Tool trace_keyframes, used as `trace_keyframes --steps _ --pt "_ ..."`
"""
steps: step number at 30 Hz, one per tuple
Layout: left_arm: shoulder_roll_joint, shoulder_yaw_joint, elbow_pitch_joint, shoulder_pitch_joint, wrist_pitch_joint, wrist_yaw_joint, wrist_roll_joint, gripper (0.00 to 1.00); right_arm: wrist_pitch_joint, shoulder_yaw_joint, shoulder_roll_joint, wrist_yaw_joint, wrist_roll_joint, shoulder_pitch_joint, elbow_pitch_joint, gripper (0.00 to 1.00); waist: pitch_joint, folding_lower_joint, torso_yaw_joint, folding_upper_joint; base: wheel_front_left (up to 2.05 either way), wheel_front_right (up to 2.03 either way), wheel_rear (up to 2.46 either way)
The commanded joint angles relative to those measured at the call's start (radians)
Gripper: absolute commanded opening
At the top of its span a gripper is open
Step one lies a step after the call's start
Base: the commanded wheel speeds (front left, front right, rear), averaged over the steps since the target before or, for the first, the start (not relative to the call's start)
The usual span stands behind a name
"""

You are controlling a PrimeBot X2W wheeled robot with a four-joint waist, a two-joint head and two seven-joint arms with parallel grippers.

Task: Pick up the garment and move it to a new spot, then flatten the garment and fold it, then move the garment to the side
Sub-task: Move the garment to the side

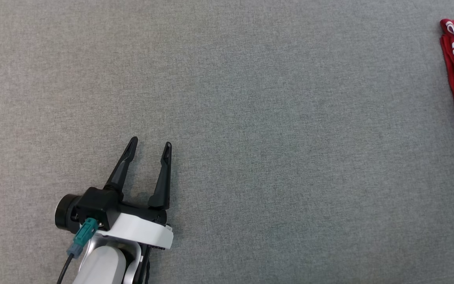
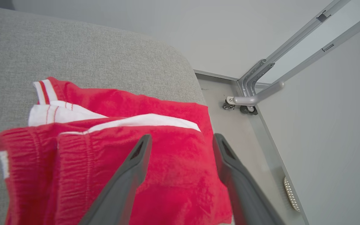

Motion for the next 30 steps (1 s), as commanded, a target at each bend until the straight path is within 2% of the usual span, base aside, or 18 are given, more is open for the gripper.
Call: trace_keyframes --steps 1,9,16,25,30 --pt "0.006 0.003 -0.008 -0.015 0.001 0.007 0.005 1.00 -0.027 -0.004 0.010 0.000 -0.007 -0.014 0.016 1.00 0.001 0.0000 -0.002 0.0000 0.00 0.00 0.00" --pt "0.018 0.010 -0.013 -0.017 0.004 0.017 -0.002 1.00 -0.114 0.016 0.047 0.000 0.001 -0.040 0.062 1.00 -0.016 0.0000 -0.015 0.0000 0.00 0.00 0.00" --pt "0.024 0.023 -0.013 -0.019 -0.002 0.025 -0.013 1.00 -0.184 0.063 0.079 0.000 0.031 -0.067 0.051 1.00 -0.050 0.0000 -0.021 0.0000 0.00 0.00 0.00" --pt "0.028 0.084 -0.007 -0.032 -0.018 0.035 -0.052 1.00 -0.309 0.179 0.164 0.000 0.155 -0.050 -0.049 1.00 -0.147 0.0000 -0.010 0.0000 0.00 0.00 0.00" --pt "0.021 0.120 -0.004 -0.001 -0.023 0.037 -0.076 1.00 -0.367 0.198 0.204 0.000 0.188 0.011 -0.118 1.00 -0.201 0.0000 0.007 0.0000 0.00 0.00 0.00"
